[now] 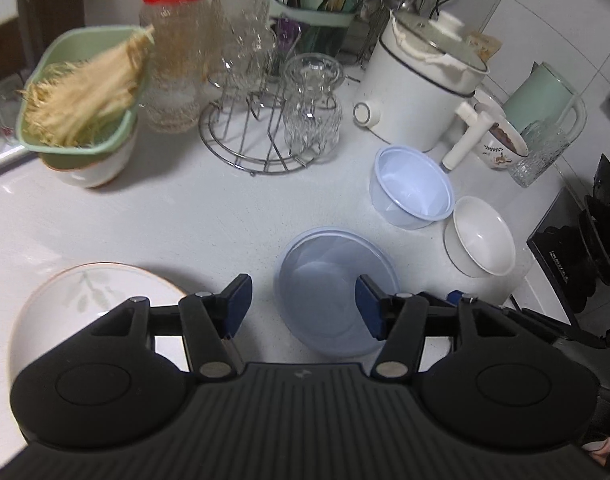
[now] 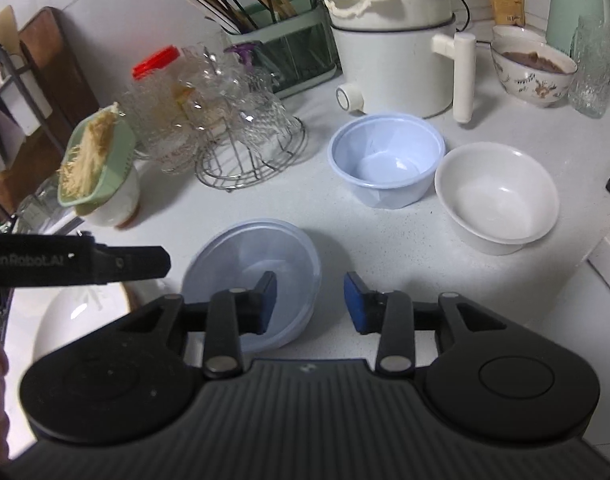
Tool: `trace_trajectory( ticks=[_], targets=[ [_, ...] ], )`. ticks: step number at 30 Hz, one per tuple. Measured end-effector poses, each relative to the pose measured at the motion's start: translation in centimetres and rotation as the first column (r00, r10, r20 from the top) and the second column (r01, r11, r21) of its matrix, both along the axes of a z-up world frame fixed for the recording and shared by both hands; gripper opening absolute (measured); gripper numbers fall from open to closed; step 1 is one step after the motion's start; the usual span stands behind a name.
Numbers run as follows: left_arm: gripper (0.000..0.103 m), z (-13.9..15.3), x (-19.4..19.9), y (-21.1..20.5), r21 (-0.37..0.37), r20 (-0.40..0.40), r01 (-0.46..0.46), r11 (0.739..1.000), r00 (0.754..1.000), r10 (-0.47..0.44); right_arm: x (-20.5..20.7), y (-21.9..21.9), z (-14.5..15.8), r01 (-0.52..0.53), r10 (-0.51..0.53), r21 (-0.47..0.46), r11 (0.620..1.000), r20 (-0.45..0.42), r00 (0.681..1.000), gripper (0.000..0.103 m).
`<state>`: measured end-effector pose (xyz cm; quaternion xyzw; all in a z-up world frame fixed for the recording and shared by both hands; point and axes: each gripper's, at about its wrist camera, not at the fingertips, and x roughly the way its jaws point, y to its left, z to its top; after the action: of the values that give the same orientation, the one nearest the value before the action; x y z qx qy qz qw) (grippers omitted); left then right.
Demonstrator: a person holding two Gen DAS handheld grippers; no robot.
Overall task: Organize plates and bowls
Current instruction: 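Carry the light blue bowl beside the plate stack and open both grippers, then move both grippers to the second light blue bowl by the cooker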
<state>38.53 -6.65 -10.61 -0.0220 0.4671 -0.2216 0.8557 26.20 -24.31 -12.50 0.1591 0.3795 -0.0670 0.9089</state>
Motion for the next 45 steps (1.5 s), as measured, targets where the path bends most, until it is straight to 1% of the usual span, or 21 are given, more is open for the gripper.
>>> trace_trajectory(
  ticks=[7,12,18,20,24,28,33,36,39,41,43,45],
  targets=[
    [0.063,3.7,-4.0,1.2,-0.015,0.060,-0.005,1.000,0.998,0.006,-3.0,0.6,3.2,-0.022,0.022,-0.008,1.000,0.060,0.998,0.040],
    [0.063,5.7,-7.1,2.3,-0.024,0.095,-0.015,1.000,0.995,0.017,-5.3,0.8,5.7,-0.040,0.041,-0.012,0.999,0.104,0.994,0.040],
    [0.063,7.1,-10.6,2.9,-0.032,0.101,0.006,0.999,0.995,-0.003,-8.6,1.6,7.7,-0.045,0.046,-0.010,0.999,0.144,0.988,0.040],
    [0.063,8.0,-11.9,3.2,-0.033,0.119,-0.009,0.999,0.993,0.013,-9.7,1.8,8.1,-0.032,0.032,-0.003,0.999,0.143,0.989,0.040],
    [0.063,9.2,-13.9,3.5,-0.051,0.141,0.005,0.999,0.990,0.002,-11.8,2.2,9.1,-0.009,0.006,0.016,1.000,0.155,0.988,0.040],
    [0.063,9.4,-15.2,3.8,-0.053,0.140,0.020,0.998,0.990,-0.012,-13.2,2.9,9.8,-0.012,0.013,-0.008,1.000,0.166,0.986,0.040],
    [0.063,8.7,-15.8,3.8,-0.049,0.111,0.051,0.998,0.993,-0.045,-14.3,3.1,10.4,0.013,-0.006,-0.036,0.999,0.187,0.982,0.040],
    [0.063,8.3,-15.2,3.5,-0.044,0.096,0.072,0.996,0.993,-0.067,-14.6,3.0,10.2,0.032,-0.030,-0.009,0.999,0.181,0.983,0.040],
    [0.063,8.0,-14.2,3.2,-0.045,0.075,0.092,0.995,0.993,-0.089,-14.6,2.9,9.7,0.054,-0.055,0.005,0.999,0.156,0.986,0.040],
    [0.063,7.7,-13.1,3.3,-0.084,0.034,0.097,0.992,0.995,-0.095,-14.2,2.8,9.5,0.074,-0.076,0.020,0.997,0.136,0.988,0.040],
    [0.063,7.6,-12.2,3.0,-0.068,0.023,0.103,0.992,0.995,-0.102,-13.7,3.1,9.4,0.085,-0.085,0.003,0.996,0.126,0.988,0.040],
    [0.063,7.4,-11.2,3.0,-0.076,0.005,0.108,0.991,0.994,-0.108,-13.0,3.3,9.5,0.091,-0.090,-0.003,0.996,0.122,0.988,0.040]
  ],
)
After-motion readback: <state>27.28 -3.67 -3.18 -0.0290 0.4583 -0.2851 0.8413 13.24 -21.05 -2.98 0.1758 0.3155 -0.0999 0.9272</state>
